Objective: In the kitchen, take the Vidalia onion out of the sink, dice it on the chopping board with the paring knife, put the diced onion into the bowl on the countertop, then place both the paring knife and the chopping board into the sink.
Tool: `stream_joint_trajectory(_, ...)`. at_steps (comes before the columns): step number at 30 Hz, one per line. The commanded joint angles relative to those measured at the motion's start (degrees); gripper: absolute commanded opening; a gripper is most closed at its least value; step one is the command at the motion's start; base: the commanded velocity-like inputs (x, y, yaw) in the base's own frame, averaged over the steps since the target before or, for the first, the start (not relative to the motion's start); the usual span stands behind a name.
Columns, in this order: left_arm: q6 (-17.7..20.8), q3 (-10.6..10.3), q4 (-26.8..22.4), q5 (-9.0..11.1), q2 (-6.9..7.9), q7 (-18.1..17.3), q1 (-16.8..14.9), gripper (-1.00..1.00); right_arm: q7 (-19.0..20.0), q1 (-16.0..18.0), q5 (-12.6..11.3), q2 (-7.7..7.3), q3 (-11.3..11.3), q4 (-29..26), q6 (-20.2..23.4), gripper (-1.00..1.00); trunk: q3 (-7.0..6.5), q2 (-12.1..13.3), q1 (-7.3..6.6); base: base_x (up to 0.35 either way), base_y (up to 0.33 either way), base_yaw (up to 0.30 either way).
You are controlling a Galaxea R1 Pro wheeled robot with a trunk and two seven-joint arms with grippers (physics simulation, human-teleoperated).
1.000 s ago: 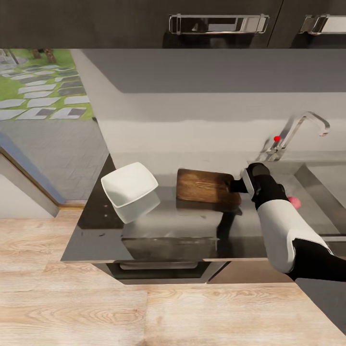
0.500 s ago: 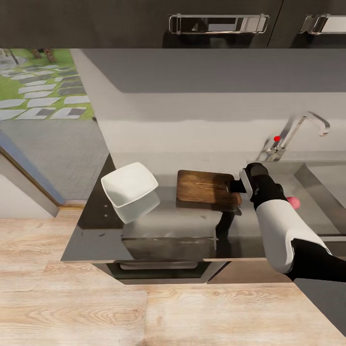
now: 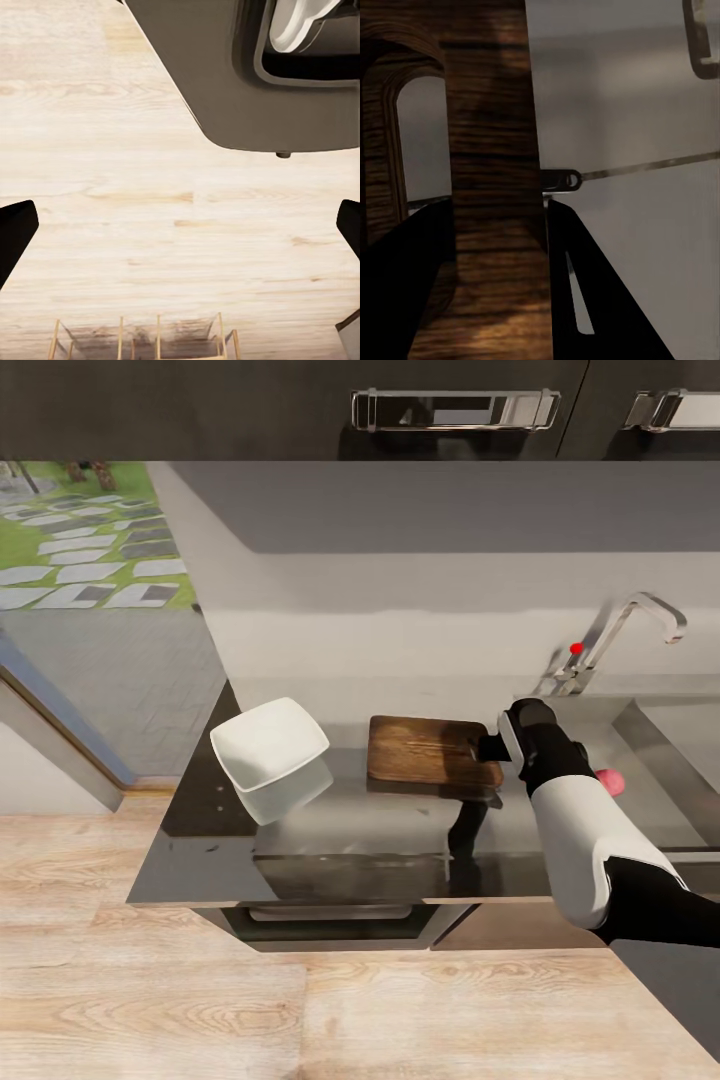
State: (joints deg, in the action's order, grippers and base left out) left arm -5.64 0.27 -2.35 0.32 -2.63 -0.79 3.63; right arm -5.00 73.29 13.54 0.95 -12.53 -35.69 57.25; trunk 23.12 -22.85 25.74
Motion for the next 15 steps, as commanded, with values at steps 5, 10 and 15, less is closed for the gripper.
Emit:
stream_joint_trajectory(5, -0.1, 0.0, -0.1, 0.0, 0.0, -0.1, 0.1, 1.0, 0.0, 0.0, 0.2, 0.29, -0.4, 0.6, 0.2, -1.0, 0.09, -0.1, 0.04, 0.0, 0.0, 0.0)
stream_joint_trajectory(10, -0.1, 0.0, -0.1, 0.0, -0.01, -0.1, 0.0, 1.0, 0.0, 0.0, 0.2, 0.65, -0.4, 0.6, 0.2, -1.0, 0.09, -0.1, 0.04, 0.0, 0.0, 0.0)
stream_joint_trajectory(15, -0.1, 0.1, -0.1, 0.0, 0.0, -0.1, 0.0, 1.0, 0.0, 0.0, 0.2, 0.8, -0.4, 0.6, 0.2, -1.0, 0.09, -0.1, 0.04, 0.0, 0.0, 0.0)
